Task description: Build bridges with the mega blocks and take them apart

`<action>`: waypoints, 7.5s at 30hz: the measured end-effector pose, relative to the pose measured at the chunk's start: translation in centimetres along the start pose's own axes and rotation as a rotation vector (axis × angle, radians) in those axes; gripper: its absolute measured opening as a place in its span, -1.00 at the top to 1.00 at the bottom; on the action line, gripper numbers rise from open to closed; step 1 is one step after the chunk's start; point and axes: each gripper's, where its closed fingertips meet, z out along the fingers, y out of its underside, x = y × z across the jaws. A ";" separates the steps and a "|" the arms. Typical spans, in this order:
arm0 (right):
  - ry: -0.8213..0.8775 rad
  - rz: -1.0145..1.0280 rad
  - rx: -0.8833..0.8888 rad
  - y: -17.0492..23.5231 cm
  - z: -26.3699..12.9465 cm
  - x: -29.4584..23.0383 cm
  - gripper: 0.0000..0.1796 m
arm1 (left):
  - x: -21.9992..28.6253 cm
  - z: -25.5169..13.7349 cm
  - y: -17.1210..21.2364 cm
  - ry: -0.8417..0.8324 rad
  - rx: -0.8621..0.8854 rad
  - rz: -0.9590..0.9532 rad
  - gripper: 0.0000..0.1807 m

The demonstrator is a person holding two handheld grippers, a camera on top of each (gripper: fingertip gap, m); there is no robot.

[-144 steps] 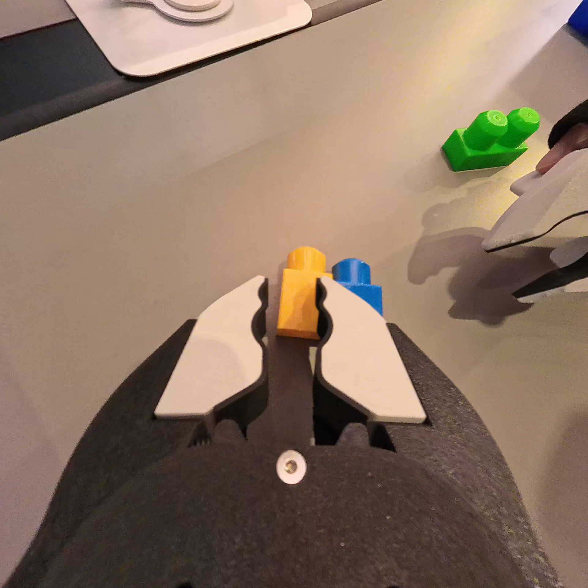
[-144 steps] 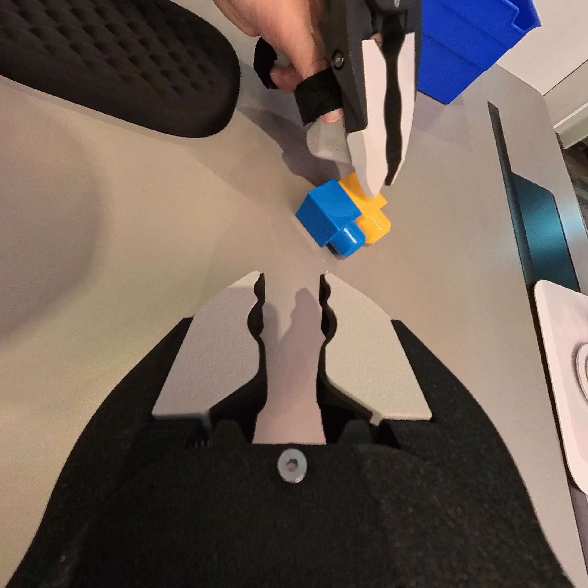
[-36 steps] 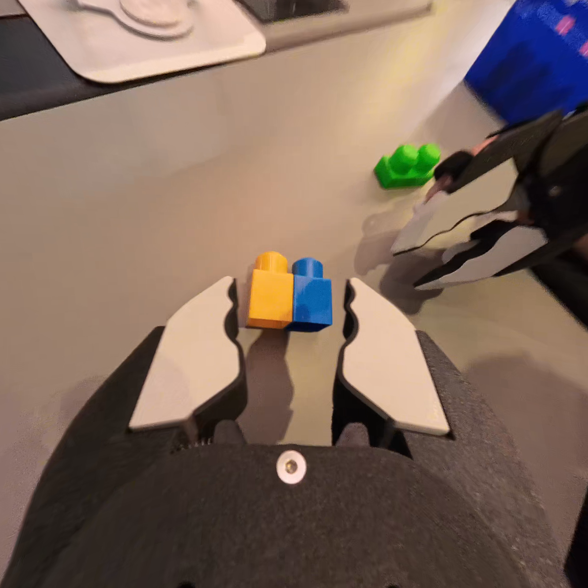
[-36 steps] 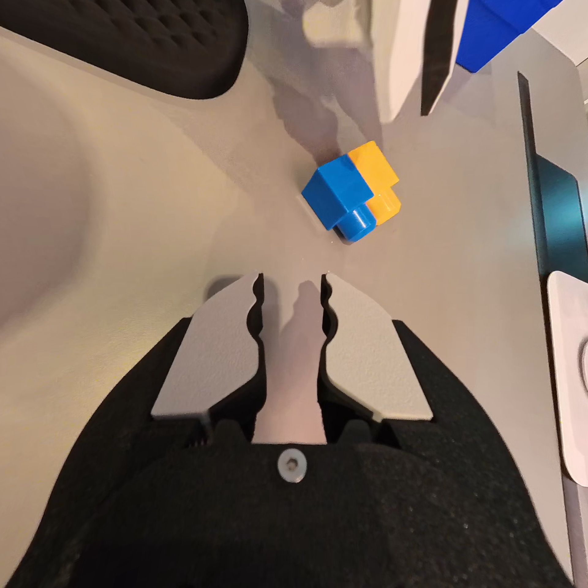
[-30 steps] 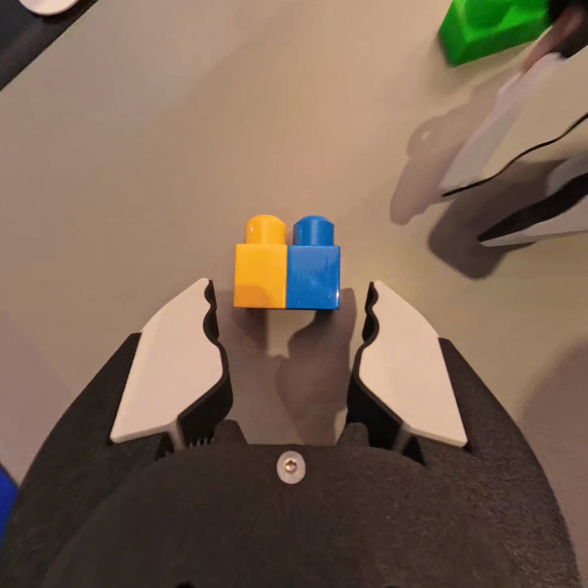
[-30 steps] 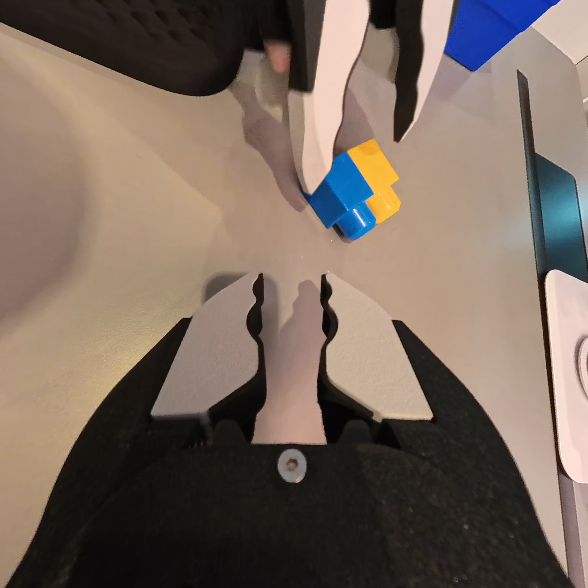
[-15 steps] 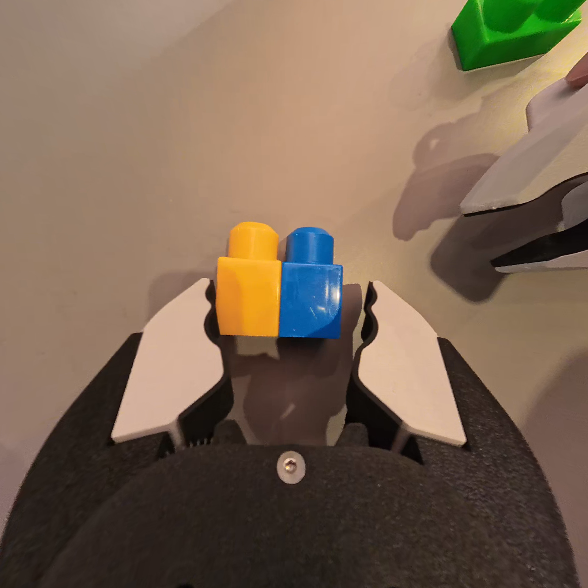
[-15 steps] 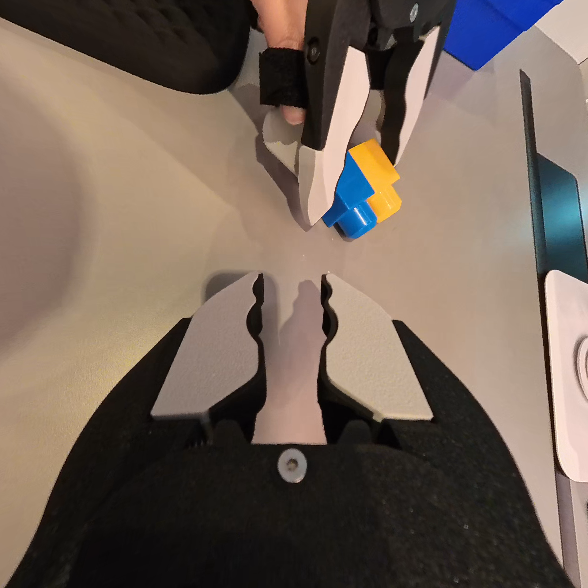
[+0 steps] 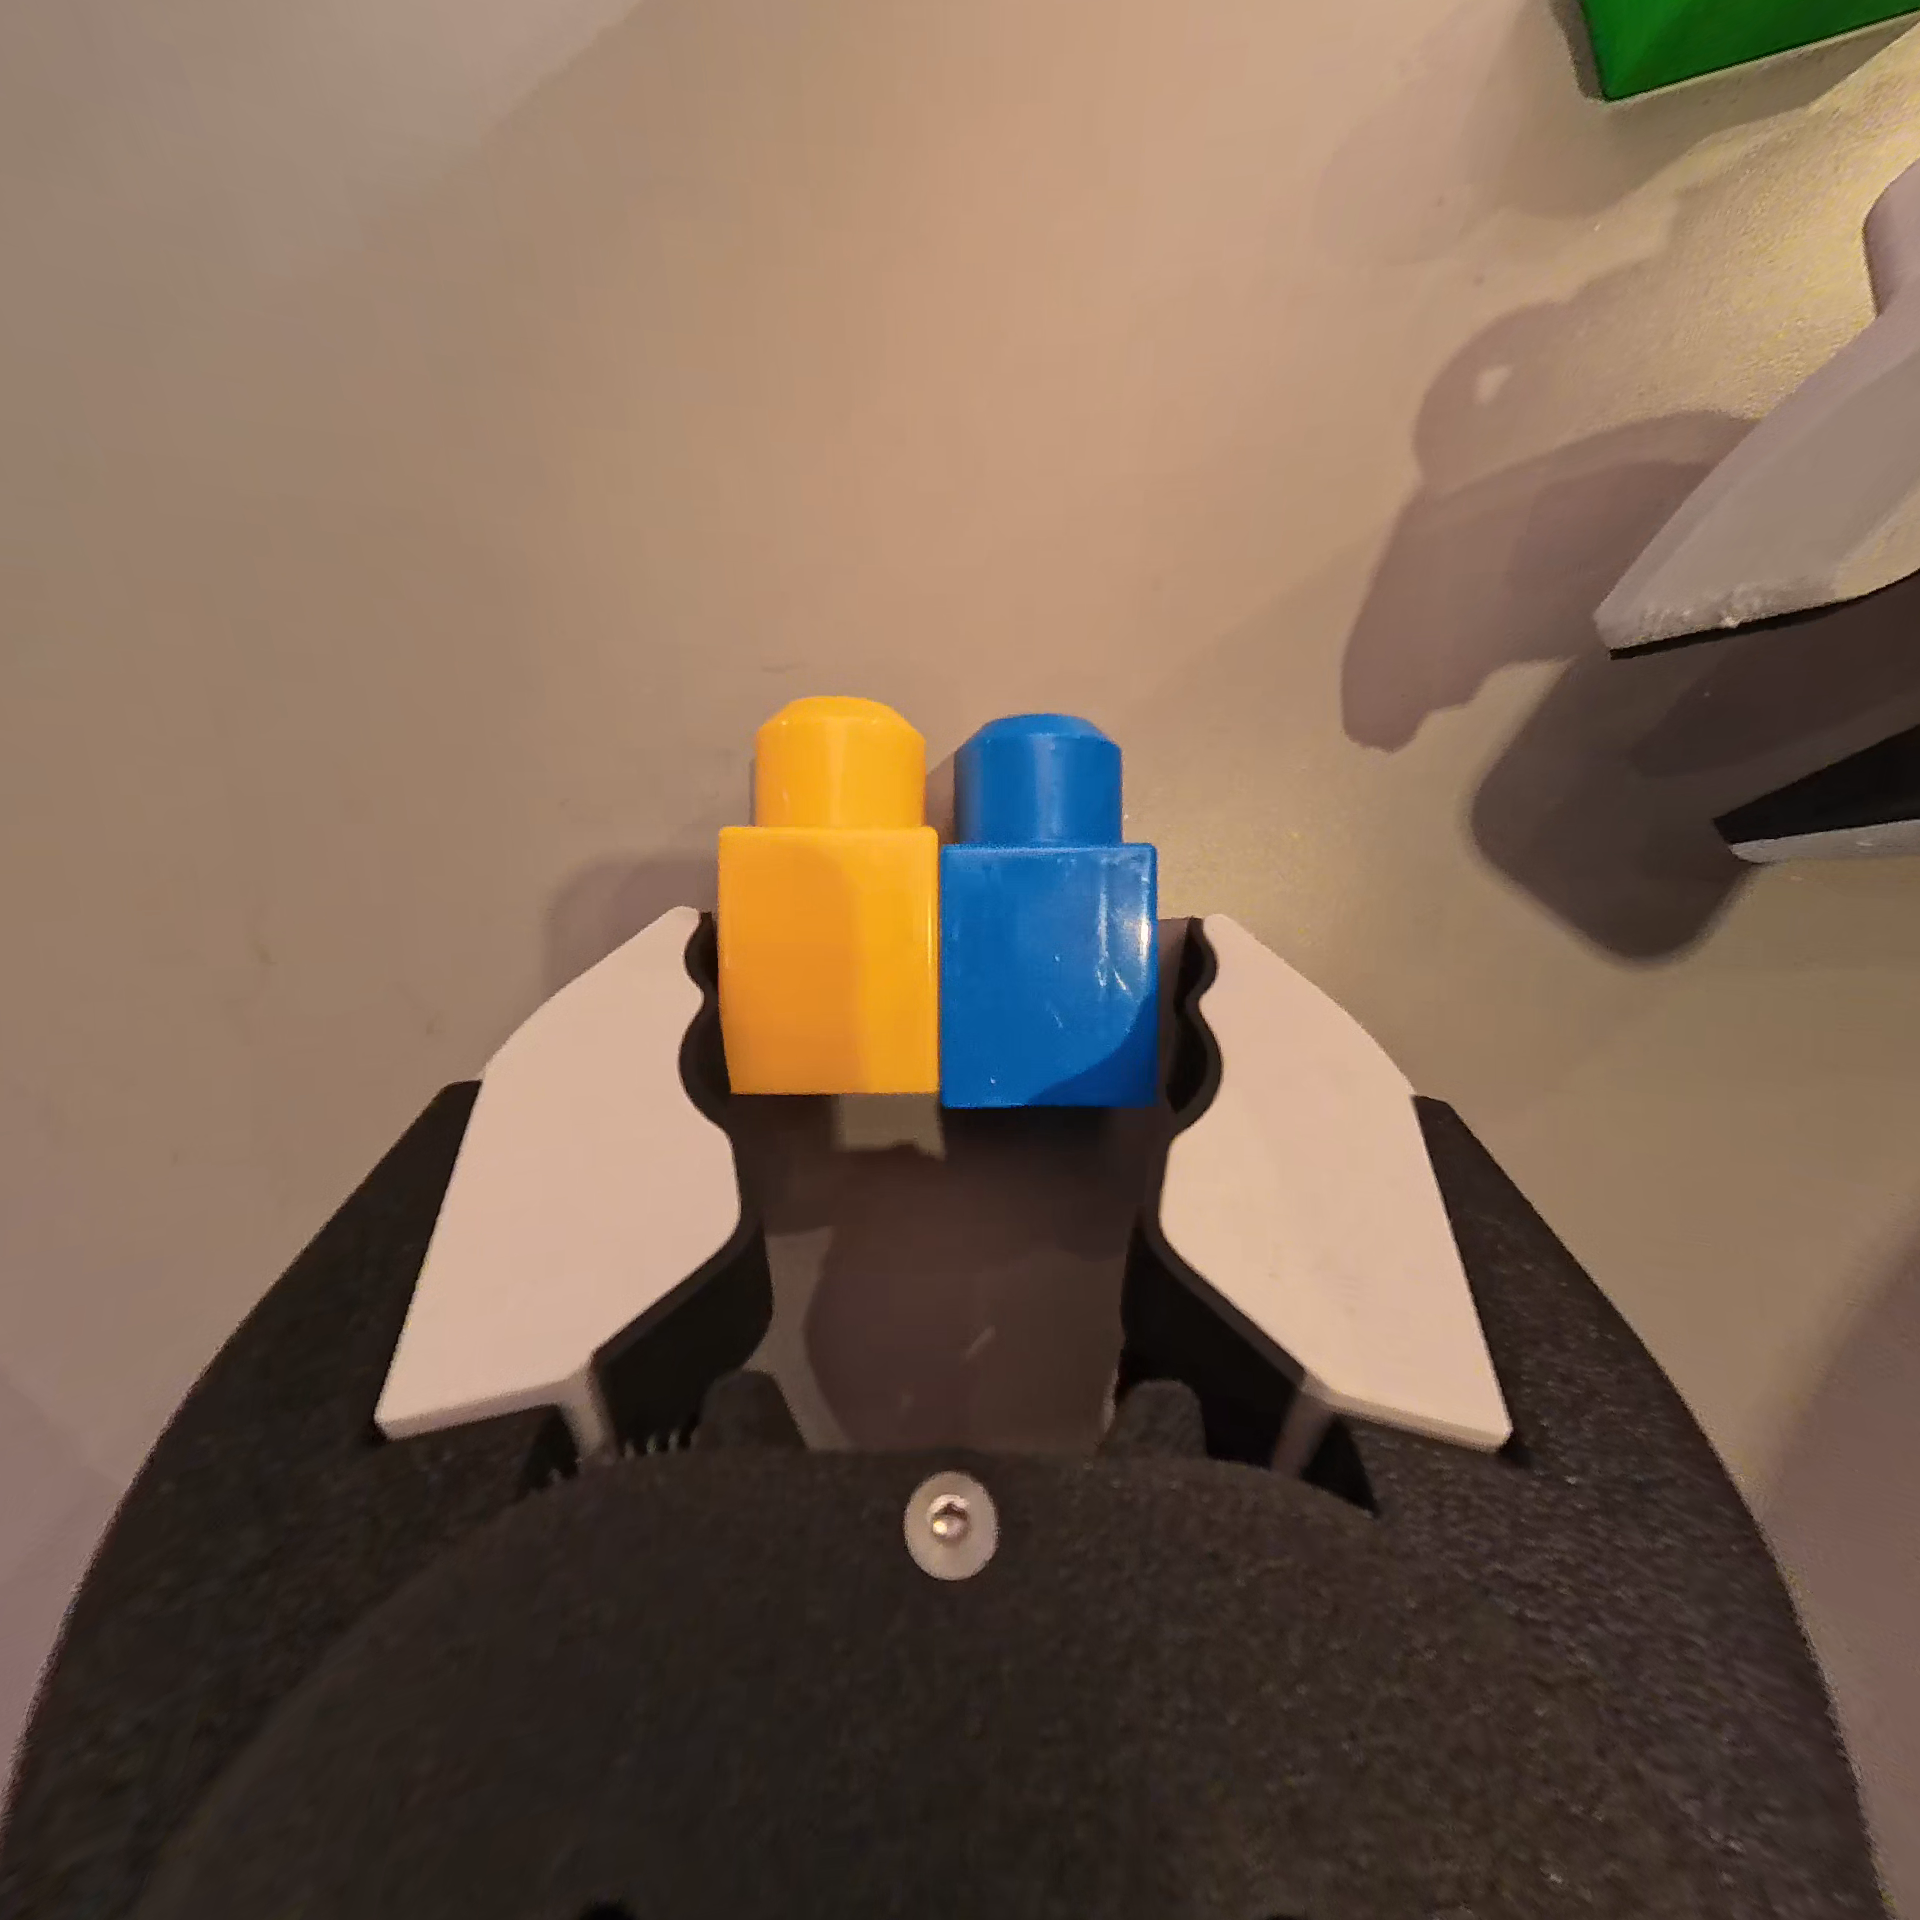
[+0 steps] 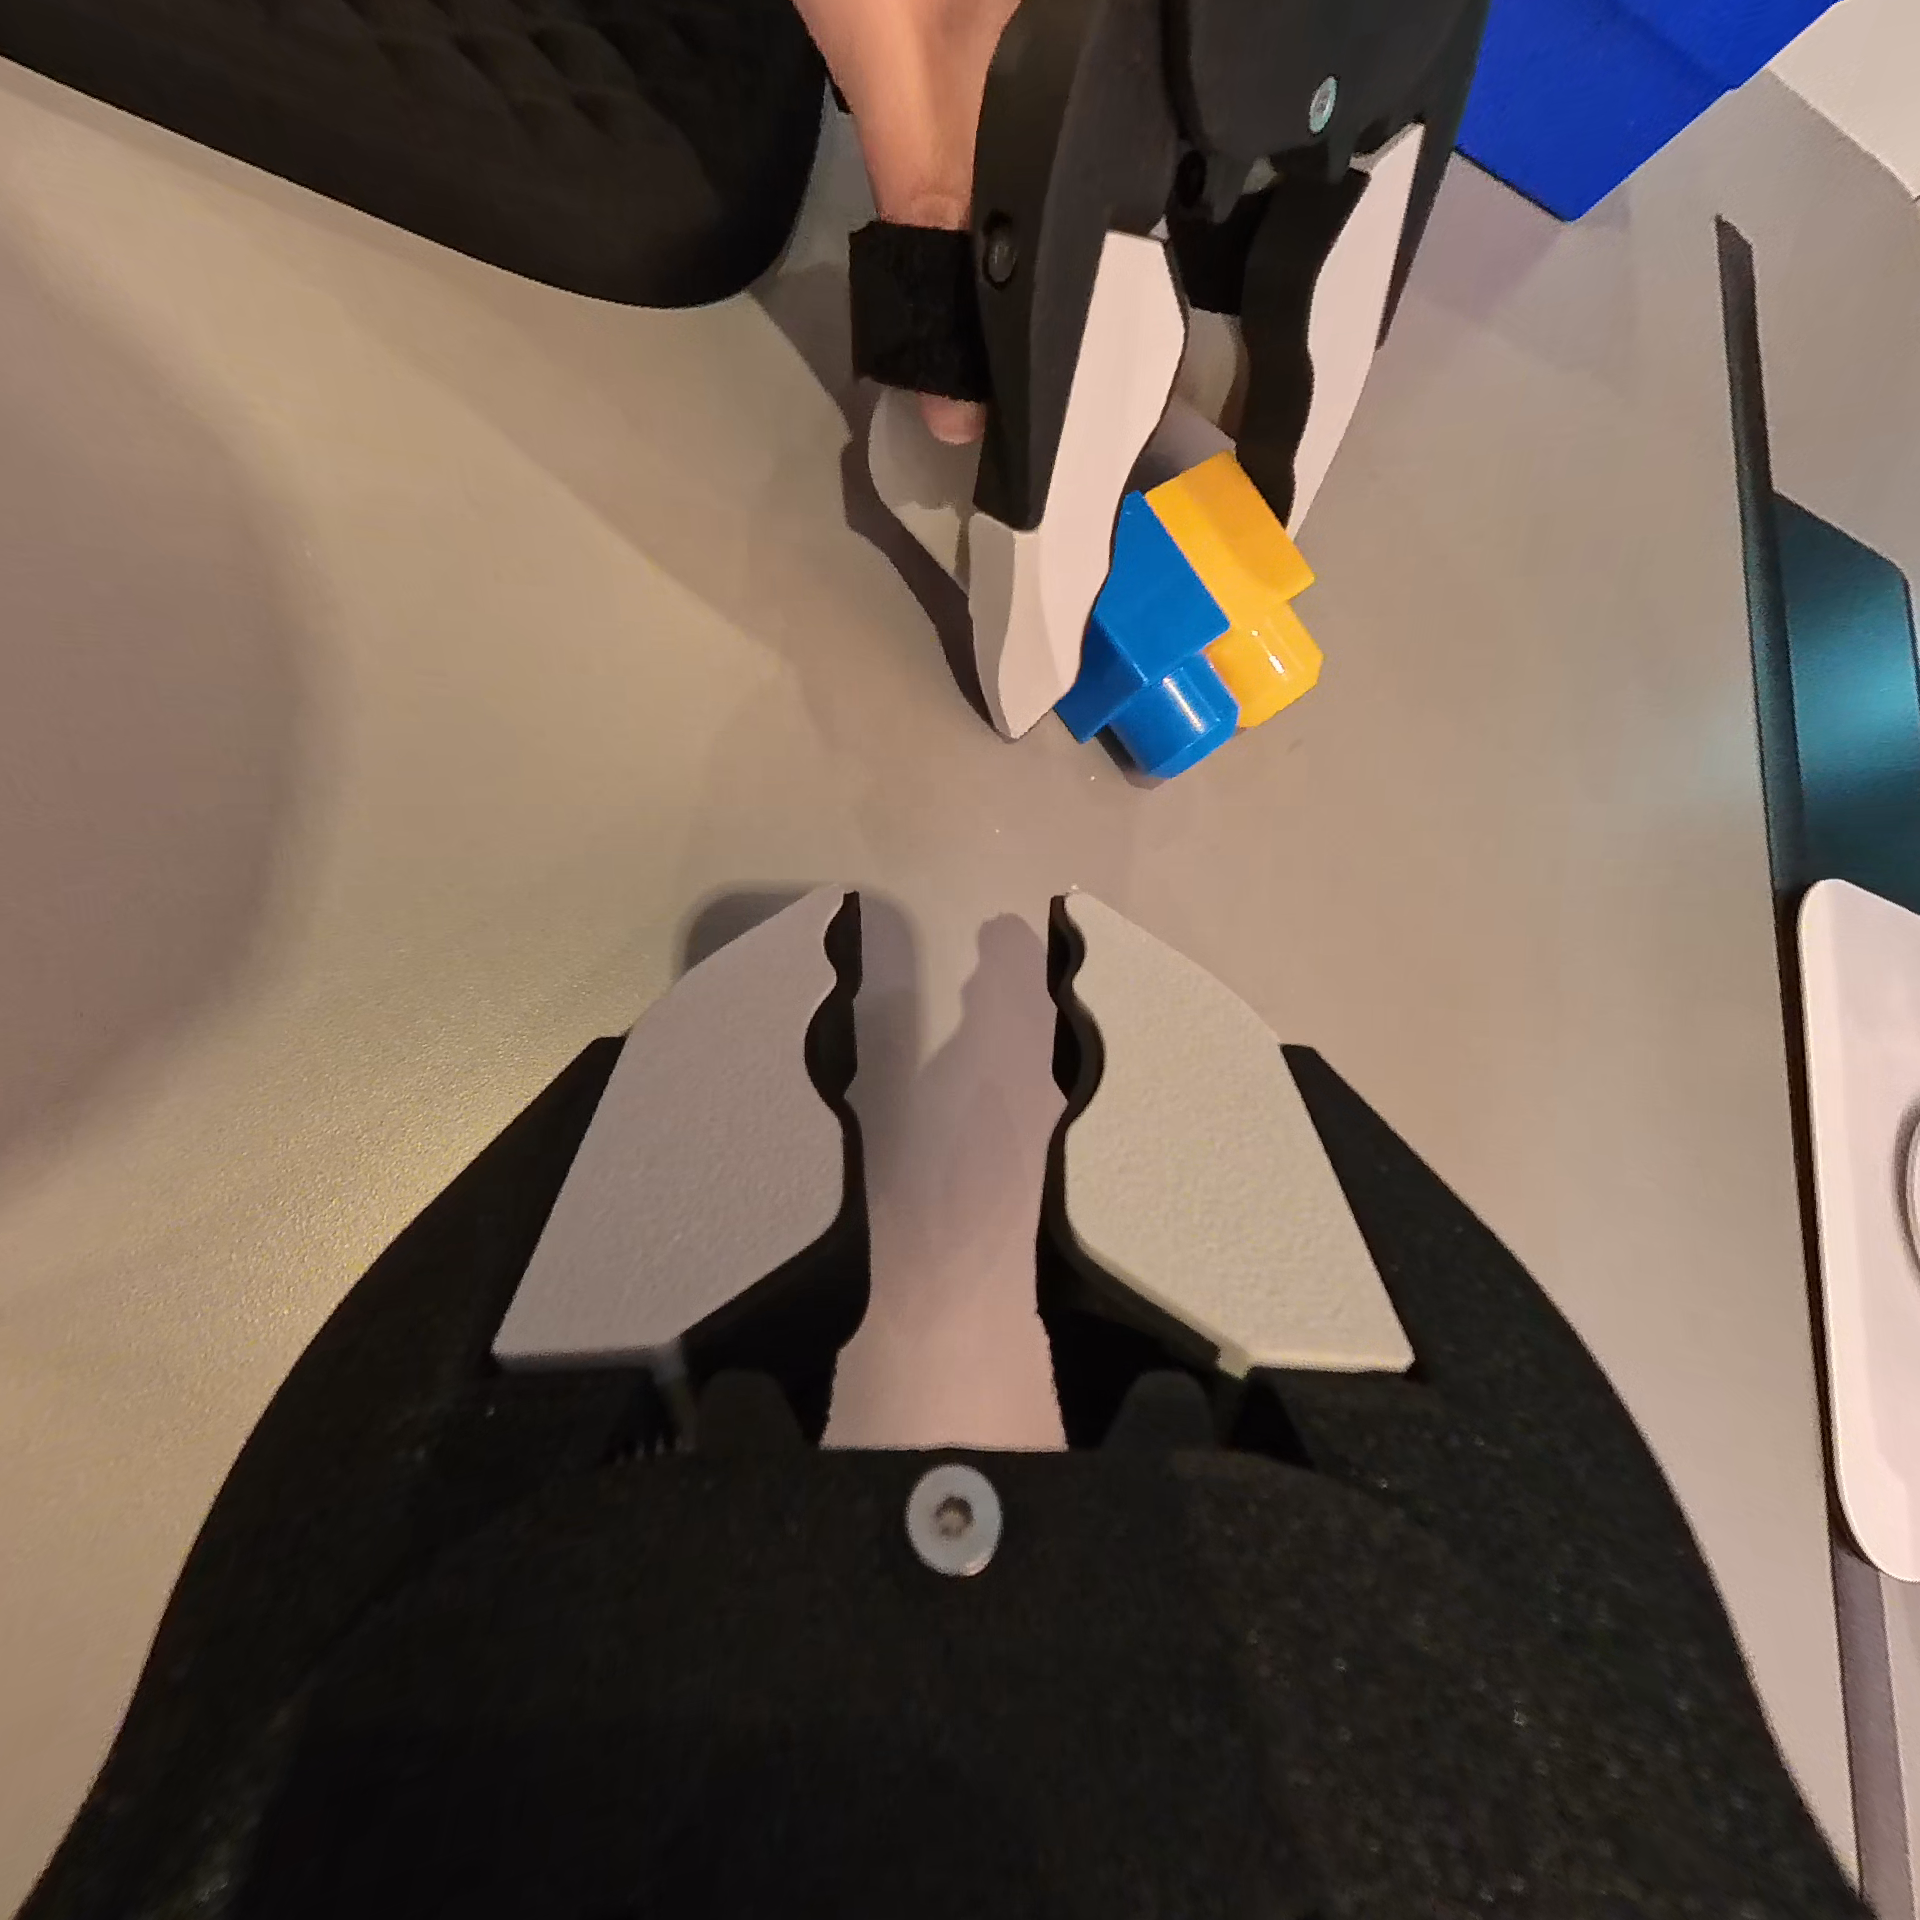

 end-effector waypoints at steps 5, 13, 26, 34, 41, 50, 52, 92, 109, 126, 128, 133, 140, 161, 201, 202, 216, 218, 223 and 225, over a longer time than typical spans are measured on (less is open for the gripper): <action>-0.004 0.000 -0.004 0.1 0.0 -0.1 0.62 | -0.2 0.1 -0.2 0.004 0.006 -0.003 0.08; -0.009 0.001 -0.008 0.2 0.1 -0.1 0.62 | -0.6 -0.1 0.0 -0.002 0.014 0.006 0.07; -0.013 -0.001 -0.013 0.3 0.1 -0.2 0.62 | -0.5 0.2 -0.2 0.013 0.012 0.022 0.07; -0.019 -0.001 -0.018 0.4 0.2 -0.3 0.62 | -0.5 0.2 -0.1 0.014 0.005 0.024 0.09; -0.022 -0.003 -0.025 0.5 0.2 -0.4 0.62 | -0.4 0.2 -0.1 0.012 -0.001 0.020 0.11; -0.025 -0.006 -0.025 0.4 0.2 -0.5 0.62 | -0.4 0.2 -0.1 0.009 -0.012 0.010 0.11; -0.024 -0.006 -0.028 0.4 0.2 -0.5 0.62 | -0.3 0.3 -0.1 0.009 -0.017 0.011 0.11; -0.045 0.073 0.010 0.5 0.5 -0.2 0.62 | 0.7 -0.5 0.5 -0.001 -0.050 0.117 0.13; -0.056 0.072 -0.001 0.7 0.4 -0.3 0.61 | 0.7 -1.5 0.7 0.083 -0.121 0.199 0.02; -0.060 0.070 0.000 0.6 0.4 -0.4 0.61 | -0.1 -3.0 2.1 -0.008 -0.085 0.348 0.12; -0.060 0.070 0.000 0.6 0.3 -0.4 0.61 | -0.2 -2.9 2.0 -0.012 -0.079 0.348 0.14; -0.062 0.069 -0.001 0.6 0.3 -0.5 0.61 | -0.1 -2.9 1.9 -0.008 -0.078 0.347 0.14; -0.068 0.069 -0.006 0.7 0.4 -0.5 0.61 | -0.2 -2.7 1.7 -0.006 -0.072 0.345 0.14; -0.070 0.071 -0.013 0.9 0.4 -0.6 0.61 | 1.1 -2.4 0.7 0.057 -0.291 0.284 -0.03; -0.093 0.069 -0.022 1.0 0.4 -0.8 0.61 | 0.8 -0.6 1.6 0.101 -0.377 0.276 0.12; -0.093 0.069 -0.024 1.1 0.4 -0.8 0.61 | 0.7 -0.6 1.5 0.101 -0.374 0.274 0.17; -0.092 0.068 -0.023 1.0 0.4 -0.8 0.61 | 0.7 -0.6 1.5 0.099 -0.361 0.261 0.18; -0.090 0.069 -0.019 0.9 0.3 -0.8 0.61 | 0.7 -0.6 1.5 0.097 -0.346 0.254 0.18; -0.085 0.071 -0.006 0.7 0.1 -0.6 0.61 | 0.5 -1.0 1.0 0.102 -0.285 0.235 0.18; -0.063 0.077 0.006 0.5 -0.3 -0.1 0.61 | 0.8 -1.4 0.4 0.135 -0.240 0.191 0.18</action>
